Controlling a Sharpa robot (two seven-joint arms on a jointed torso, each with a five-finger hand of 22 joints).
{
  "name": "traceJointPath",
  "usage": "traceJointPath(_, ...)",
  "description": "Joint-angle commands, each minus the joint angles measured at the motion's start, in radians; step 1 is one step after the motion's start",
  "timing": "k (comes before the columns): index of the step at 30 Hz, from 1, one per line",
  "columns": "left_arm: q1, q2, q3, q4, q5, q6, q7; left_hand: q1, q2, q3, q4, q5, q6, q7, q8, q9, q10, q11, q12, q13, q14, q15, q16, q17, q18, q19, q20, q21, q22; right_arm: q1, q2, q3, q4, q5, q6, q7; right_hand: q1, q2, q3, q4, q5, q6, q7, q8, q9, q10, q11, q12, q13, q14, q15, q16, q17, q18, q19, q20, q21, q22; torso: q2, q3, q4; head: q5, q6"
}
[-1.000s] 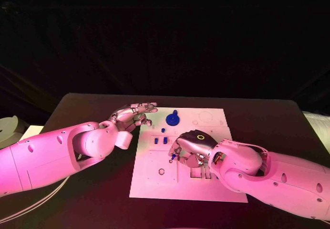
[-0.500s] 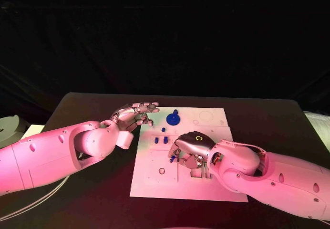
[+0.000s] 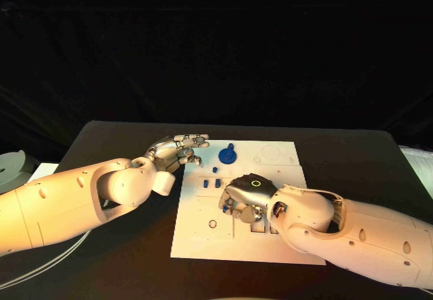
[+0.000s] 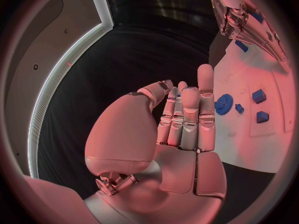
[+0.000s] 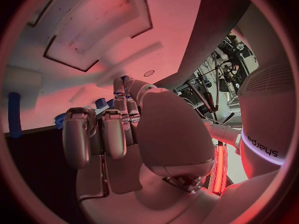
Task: Assemble the parts on the task board
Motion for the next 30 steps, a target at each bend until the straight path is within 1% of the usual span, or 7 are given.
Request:
traceJointPath(1,0.000,0.001,0.001,0.004,-0.006,0.023,0.003,-0.011,0.003,-0.004,-0.002,0.004,-0.008,-0.002,0.005,0.001,-0.007,0.000,0.004,0.002,-0.008,-0.001,-0.001,-0.002,0.010,-0.008,-0.001,-0.004,-0.001,-0.003,0.005,-0.003,-0.004,-0.044,0.045,-0.023,-0.006,-0.001,-0.004,-0.004,0.003,0.012,0.011,0.002,0.000,-0.005,0.003,0.000,-0.001,0.076,0.006,0.000,0.119,0.007,0.019,0.005,-0.005,0.080,0.000,-0.0008,0.0002,-0.001,-0.001)
traceJointPath(9,0.000,-0.001,0.001,0.005,-0.006,0.022,0.002,-0.012,0.003,-0.005,-0.002,0.004,-0.008,-0.002,0.005,0.001,-0.007,0.001,0.004,0.002,-0.009,0.000,-0.001,-0.002,0.010,-0.008,-0.001,-0.004,-0.001,-0.004,0.014,-0.006,-0.006,-0.057,0.051,-0.034,-0.015,-0.008,-0.010,-0.005,0.003,0.003,0.013,-0.002,-0.001,-0.014,0.007,-0.002,-0.004,0.076,0.008,-0.001,0.118,0.008,0.017,0.005,-0.008,0.075,-0.001,-0.0006,0.0005,-0.002,-0.002)
traceJointPath(11,0.000,-0.002,0.001,0.005,-0.006,0.022,0.002,-0.012,0.003,-0.005,-0.002,0.004,-0.008,-0.002,0.005,0.001,-0.007,0.001,0.004,0.002,-0.009,0.000,-0.001,-0.002,0.010,-0.008,-0.001,-0.004,-0.001,-0.004,0.015,-0.007,-0.007,-0.057,0.046,-0.037,-0.033,-0.021,-0.017,0.001,0.002,-0.020,0.022,-0.008,-0.006,-0.049,0.017,-0.006,-0.012,0.075,0.016,-0.003,0.115,0.008,0.014,0.009,-0.012,0.070,0.000,-0.0006,0.0008,-0.002,-0.002)
traceJointPath(14,0.000,-0.002,0.001,0.006,-0.006,0.022,0.001,-0.012,0.003,-0.005,-0.002,0.004,-0.008,-0.002,0.005,0.001,-0.007,0.001,0.004,0.002,-0.009,0.000,-0.001,-0.002,0.010,-0.008,-0.001,-0.004,-0.001,-0.004,0.015,-0.008,-0.009,-0.059,0.021,-0.047,-0.073,-0.071,-0.054,0.012,0.007,-0.110,0.029,-0.011,-0.029,-0.161,0.039,-0.008,-0.019,0.070,0.032,-0.018,0.095,0.025,-0.023,0.024,-0.068,-0.007,-0.001,-0.0006,0.0004,-0.002,-0.002)
traceJointPath(15,0.000,-0.002,0.001,0.006,-0.006,0.022,0.001,-0.012,0.003,-0.005,-0.002,0.004,-0.008,-0.002,0.005,0.001,-0.007,0.001,0.004,0.002,-0.009,0.000,-0.001,-0.002,0.010,-0.008,-0.001,-0.004,-0.001,-0.004,0.015,-0.008,-0.010,-0.060,0.010,-0.051,-0.080,-0.077,-0.067,0.015,0.003,-0.133,0.028,-0.010,-0.034,-0.198,0.044,-0.007,-0.018,0.069,0.036,-0.020,0.091,0.030,-0.032,0.028,-0.082,-0.025,-0.001,-0.0004,0.0004,-0.002,-0.002)
traceJointPath(19,0.000,-0.003,0.001,0.006,-0.007,0.021,-0.004,-0.012,0.003,-0.005,-0.002,0.004,-0.008,-0.002,0.005,0.001,-0.007,0.001,0.004,0.002,-0.009,0.000,-0.001,-0.002,0.010,-0.008,-0.001,-0.004,-0.001,-0.004,0.011,-0.008,-0.007,-0.070,-0.040,-0.057,-0.070,-0.076,-0.123,0.020,0.003,-0.200,0.029,-0.006,-0.044,-0.280,0.060,0.006,-0.012,0.060,0.051,-0.041,0.063,0.045,-0.062,0.044,-0.135,-0.092,0.000,0.0007,0.0000,-0.002,0.000)
traceJointPath(30,0.000,-0.007,0.000,0.004,-0.020,0.020,-0.017,-0.013,0.002,-0.006,-0.002,0.004,-0.009,-0.002,0.006,0.001,-0.008,0.001,0.006,0.002,-0.008,0.000,0.001,0.000,0.010,-0.009,-0.001,-0.004,-0.001,-0.003,-0.043,-0.005,0.042,-0.075,-0.148,-0.041,-0.019,-0.047,-0.124,0.007,0.004,-0.179,0.036,0.001,-0.038,-0.236,0.047,0.051,-0.008,0.054,0.040,-0.061,0.036,0.048,-0.056,0.040,-0.146,-0.104,0.000,0.0008,-0.0001,-0.004,0.004)
